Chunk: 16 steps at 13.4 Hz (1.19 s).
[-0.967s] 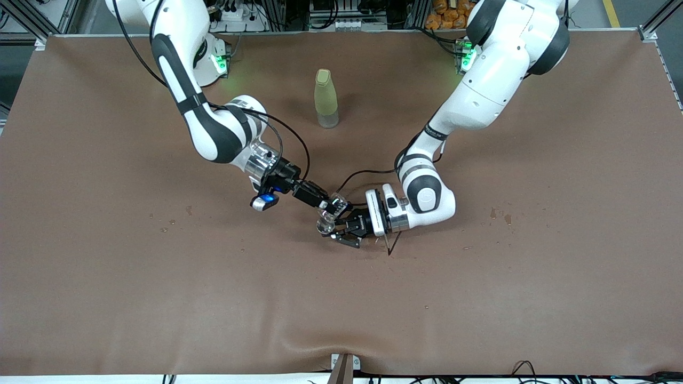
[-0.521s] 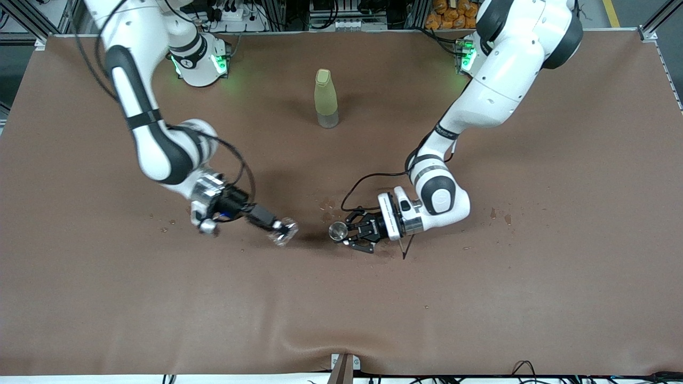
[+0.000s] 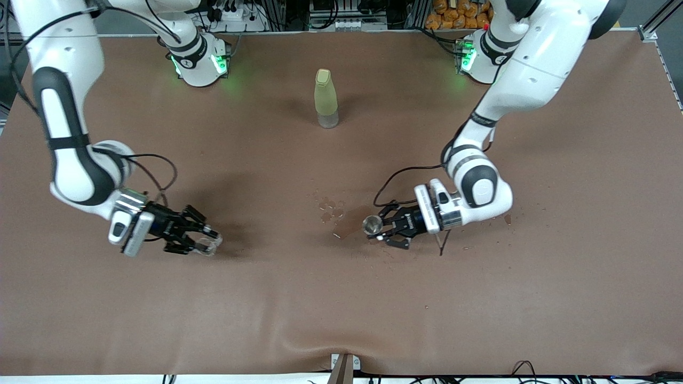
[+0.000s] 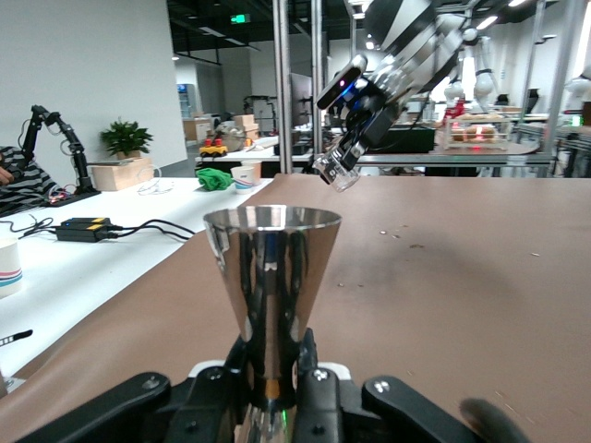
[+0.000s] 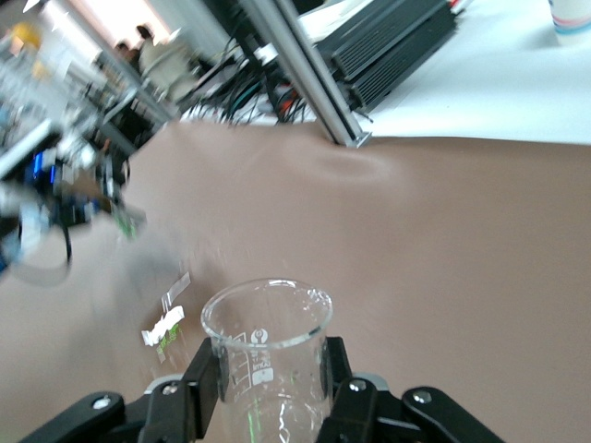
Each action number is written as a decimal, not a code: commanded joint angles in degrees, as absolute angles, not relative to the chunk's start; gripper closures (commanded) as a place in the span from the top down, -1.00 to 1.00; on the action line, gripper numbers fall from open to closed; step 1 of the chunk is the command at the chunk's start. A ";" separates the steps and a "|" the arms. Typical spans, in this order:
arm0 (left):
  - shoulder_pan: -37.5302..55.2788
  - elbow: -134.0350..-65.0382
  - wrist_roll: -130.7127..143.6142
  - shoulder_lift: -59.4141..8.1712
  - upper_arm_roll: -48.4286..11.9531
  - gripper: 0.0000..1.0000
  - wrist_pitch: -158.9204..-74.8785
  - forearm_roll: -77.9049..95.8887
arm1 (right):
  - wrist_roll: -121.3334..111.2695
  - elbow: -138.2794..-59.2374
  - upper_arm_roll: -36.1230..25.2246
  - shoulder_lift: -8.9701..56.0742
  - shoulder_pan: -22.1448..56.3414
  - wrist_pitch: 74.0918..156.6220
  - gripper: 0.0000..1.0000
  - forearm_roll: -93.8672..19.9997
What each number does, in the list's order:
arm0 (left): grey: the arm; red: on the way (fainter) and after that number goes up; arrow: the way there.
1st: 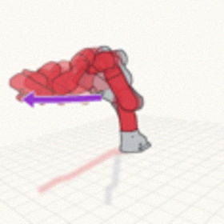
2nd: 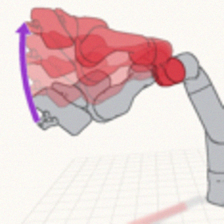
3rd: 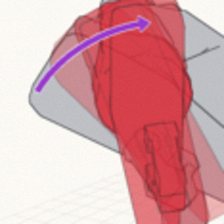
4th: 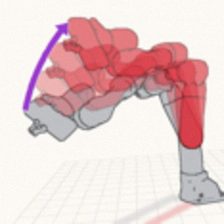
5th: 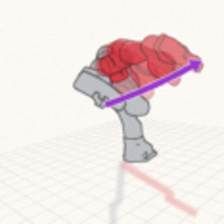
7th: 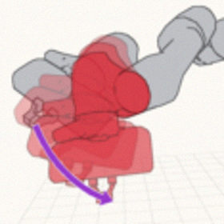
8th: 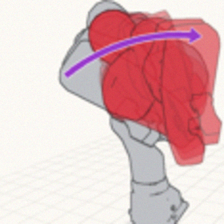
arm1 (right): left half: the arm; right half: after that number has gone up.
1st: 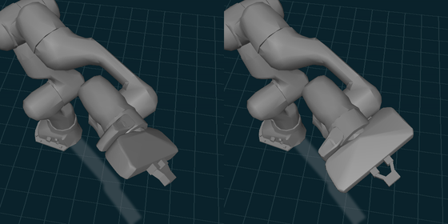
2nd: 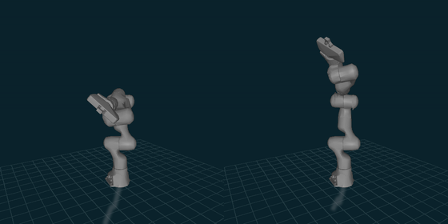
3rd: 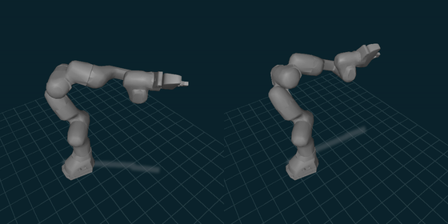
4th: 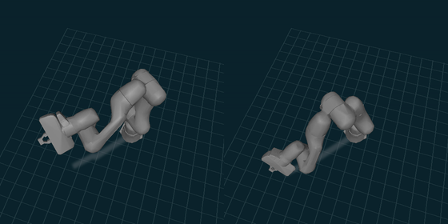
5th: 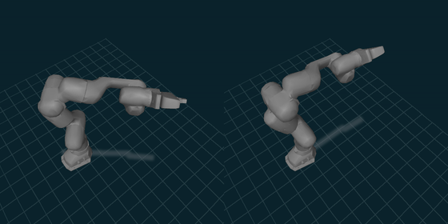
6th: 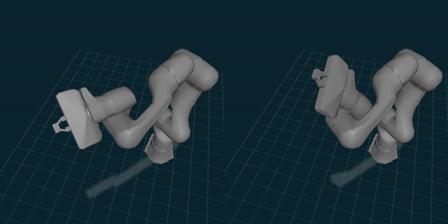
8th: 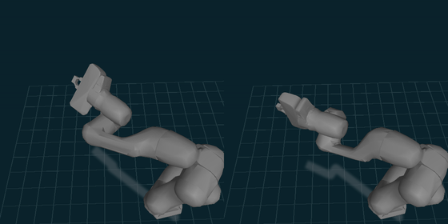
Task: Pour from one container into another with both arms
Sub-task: 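Tilt the beaker upright and move both grippers apart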
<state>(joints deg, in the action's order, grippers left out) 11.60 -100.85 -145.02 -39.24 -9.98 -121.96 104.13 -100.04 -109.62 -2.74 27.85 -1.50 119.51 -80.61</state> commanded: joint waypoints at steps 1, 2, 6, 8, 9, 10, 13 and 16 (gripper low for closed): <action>5.39 -110.28 -145.81 -31.48 -10.37 -1.00 -116.13 97.94 | -112.55 -108.81 -1.41 30.31 -10.69 110.34 -1.00 -74.37; 3.10 -111.69 -145.72 -30.33 -10.28 -1.00 -113.75 95.65 | -114.50 -108.90 -1.41 31.71 -13.16 105.69 -1.00 -74.09; -6.74 -113.82 -145.37 -29.00 -10.28 -1.00 -104.53 84.84 | -124.25 -103.90 -1.41 38.75 -20.81 92.65 -1.00 -69.98; -12.19 -114.26 -146.16 -29.88 -10.28 -1.00 -99.95 80.88 | -130.05 -102.84 -1.41 40.42 -24.15 90.80 -1.00 -68.04; -14.91 -114.26 -146.25 -30.67 -10.28 -1.00 -98.37 78.34 | -132.60 -101.00 -1.41 42.08 -26.08 89.57 -1.00 -66.64; -17.38 -114.17 -146.95 -31.37 -10.28 -1.00 -96.78 76.22 | -133.93 -98.12 -1.41 44.27 -27.58 87.21 -1.00 -64.45; -24.67 -114.08 -151.60 -35.14 -10.28 -1.00 -93.70 71.82 | -137.10 -92.55 -1.41 49.99 -30.75 84.55 -0.99 -61.79; -28.64 -113.56 -155.47 -40.85 -10.28 -1.00 -91.85 70.23 | -142.81 -92.55 -1.41 53.16 -31.11 84.64 -0.92 -62.14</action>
<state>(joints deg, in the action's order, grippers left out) -26.99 -114.36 -152.88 -37.45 -9.46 -93.60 71.15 -139.97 -95.17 -2.70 49.84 -30.37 85.73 -63.21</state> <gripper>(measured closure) 0.789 0.502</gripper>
